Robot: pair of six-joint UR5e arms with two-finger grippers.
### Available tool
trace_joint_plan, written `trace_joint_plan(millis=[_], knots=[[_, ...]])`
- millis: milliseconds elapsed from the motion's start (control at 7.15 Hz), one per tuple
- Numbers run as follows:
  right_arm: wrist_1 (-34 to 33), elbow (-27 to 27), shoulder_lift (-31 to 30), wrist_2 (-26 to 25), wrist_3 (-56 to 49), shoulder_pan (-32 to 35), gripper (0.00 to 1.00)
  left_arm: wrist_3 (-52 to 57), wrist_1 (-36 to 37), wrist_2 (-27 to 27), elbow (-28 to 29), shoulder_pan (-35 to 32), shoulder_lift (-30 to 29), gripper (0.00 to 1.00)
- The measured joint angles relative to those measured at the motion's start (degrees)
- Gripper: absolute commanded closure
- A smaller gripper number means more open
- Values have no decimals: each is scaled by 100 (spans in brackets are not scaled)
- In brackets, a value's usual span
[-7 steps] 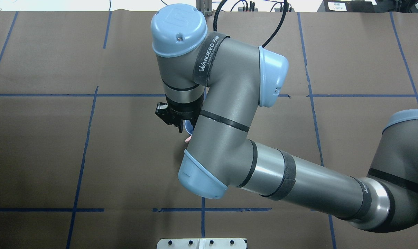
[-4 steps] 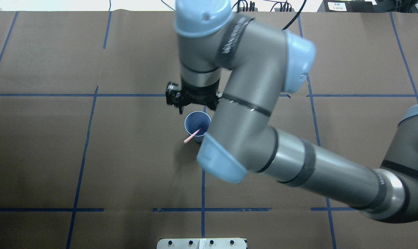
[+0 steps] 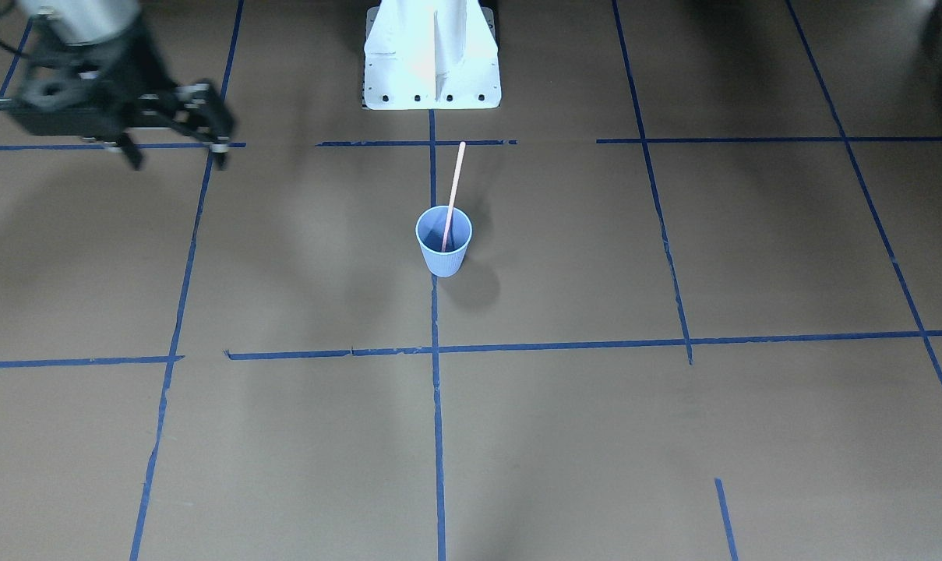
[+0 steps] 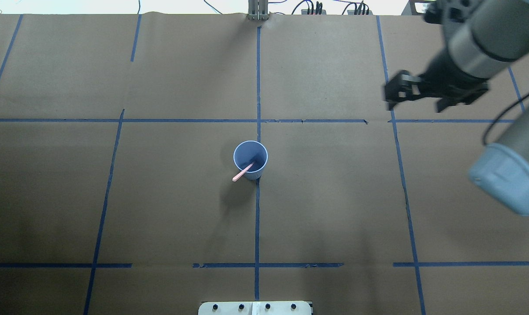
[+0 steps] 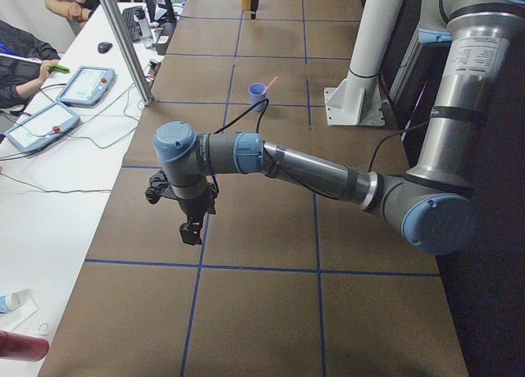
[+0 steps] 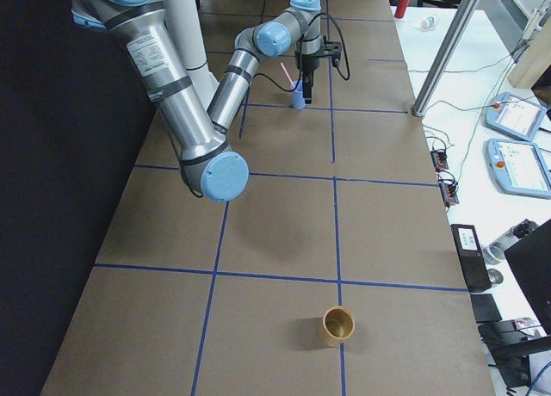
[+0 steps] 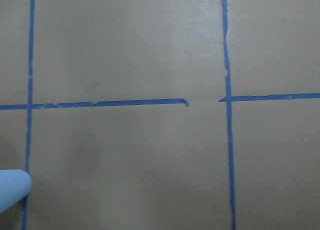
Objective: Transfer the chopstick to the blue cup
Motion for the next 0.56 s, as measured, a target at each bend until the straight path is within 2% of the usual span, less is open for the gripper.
trace_joint_plan(millis=[280,559], knots=[[118,-35,-1154,244,-1775,1004,0,0,-3,0,4,0,2,0],[669,-777,-2021,1031,-3446,2386,0,-6,-3,0,-3,0,13,0]])
